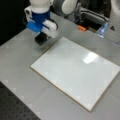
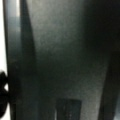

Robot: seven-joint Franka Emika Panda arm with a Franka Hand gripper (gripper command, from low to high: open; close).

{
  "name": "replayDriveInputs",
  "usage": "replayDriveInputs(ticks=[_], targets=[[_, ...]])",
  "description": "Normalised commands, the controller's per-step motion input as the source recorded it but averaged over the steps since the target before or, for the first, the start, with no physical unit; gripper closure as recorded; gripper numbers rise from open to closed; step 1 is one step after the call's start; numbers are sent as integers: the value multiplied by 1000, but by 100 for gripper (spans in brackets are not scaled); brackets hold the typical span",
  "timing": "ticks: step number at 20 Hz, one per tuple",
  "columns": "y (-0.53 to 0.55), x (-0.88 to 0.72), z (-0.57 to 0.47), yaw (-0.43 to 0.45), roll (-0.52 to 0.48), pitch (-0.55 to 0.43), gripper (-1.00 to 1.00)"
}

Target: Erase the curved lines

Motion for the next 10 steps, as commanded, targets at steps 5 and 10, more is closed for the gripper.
replayDriveInputs(ticks=[5, 10], targets=[[-143, 232, 37, 202, 88, 119, 100], [-81, 219, -6, 104, 125, 80, 100]])
